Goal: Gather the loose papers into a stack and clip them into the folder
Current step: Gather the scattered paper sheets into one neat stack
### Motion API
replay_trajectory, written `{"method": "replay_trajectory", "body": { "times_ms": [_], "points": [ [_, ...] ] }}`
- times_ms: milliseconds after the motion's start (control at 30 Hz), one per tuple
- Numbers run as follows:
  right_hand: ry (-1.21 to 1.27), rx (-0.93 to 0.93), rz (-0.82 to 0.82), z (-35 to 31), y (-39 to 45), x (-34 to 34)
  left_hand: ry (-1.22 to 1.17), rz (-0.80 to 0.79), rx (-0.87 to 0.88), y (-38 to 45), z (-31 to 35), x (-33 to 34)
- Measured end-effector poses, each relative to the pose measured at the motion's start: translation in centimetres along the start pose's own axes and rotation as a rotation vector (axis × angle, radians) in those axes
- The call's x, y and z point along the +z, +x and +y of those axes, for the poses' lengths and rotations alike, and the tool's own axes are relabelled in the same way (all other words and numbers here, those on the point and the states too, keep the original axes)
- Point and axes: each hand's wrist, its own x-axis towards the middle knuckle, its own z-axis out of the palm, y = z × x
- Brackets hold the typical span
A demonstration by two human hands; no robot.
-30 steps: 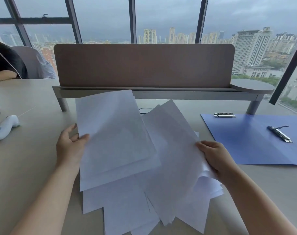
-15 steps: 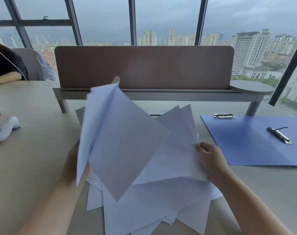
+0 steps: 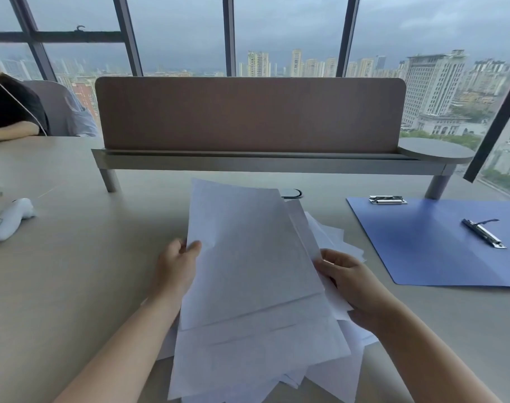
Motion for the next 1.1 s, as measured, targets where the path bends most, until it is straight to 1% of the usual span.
{"method": "replay_trajectory", "body": {
  "times_ms": [100, 167, 233, 333, 400, 500, 567, 667, 700, 767, 867, 900, 1000, 1100],
  "points": [
    [0.045, -0.002, -0.047, 0.1, -0.1, 0.2, -0.08, -0.004, -0.043, 0.2, 0.4, 0.1],
    [0.057, 0.01, -0.094, 0.3, -0.3, 0.5, -0.162, -0.061, -0.061, 0.0, 0.6, 0.0],
    [0.073, 0.023, -0.105, 0.2, -0.5, 0.9, -0.228, -0.103, -0.016, -0.3, 0.9, -0.1],
    [0.162, 0.064, -0.076, -0.6, -0.5, 1.2, -0.174, -0.059, 0.184, -0.8, 1.7, -0.5],
    [0.201, 0.044, -0.086, -1.3, -0.4, 1.2, -0.194, -0.043, 0.329, -1.5, 3.3, -0.6],
    [0.168, -0.11, -0.036, -3.2, -0.4, 1.9, -0.195, -0.017, 0.589, -2.3, 6.5, -0.7],
    [0.113, -0.232, 0.016, -4.9, -0.6, 2.6, -0.237, -0.013, 0.701, -2.5, 9.2, -0.9],
    [0.119, -0.409, 0.045, -6.8, -0.9, 3.4, -0.229, 0.051, 0.829, -3.0, 12.1, -1.3],
    [0.12, -0.456, 0.062, -7.1, -1.1, 3.6, -0.24, 0.045, 0.82, -3.4, 12.5, -1.4],
    [0.115, -0.516, 0.082, -6.8, -1.4, 4.0, -0.275, 0.014, 0.714, -4.2, 12.4, -1.5],
    [0.068, -0.524, 0.105, -4.8, -2.1, 3.7, -0.371, -0.067, 0.525, -4.8, 10.5, -1.4],
    [0.053, -0.508, 0.105, -4.1, -2.3, 3.6, -0.378, -0.099, 0.488, -4.8, 9.7, -1.4],
    [0.066, -0.453, 0.099, -2.9, -2.9, 3.3, -0.342, -0.187, 0.468, -5.3, 8.5, -1.1],
    [0.085, -0.458, 0.114, -3.1, -3.0, 3.5, -0.316, -0.24, 0.464, -5.7, 8.8, -0.5]
  ]
}}
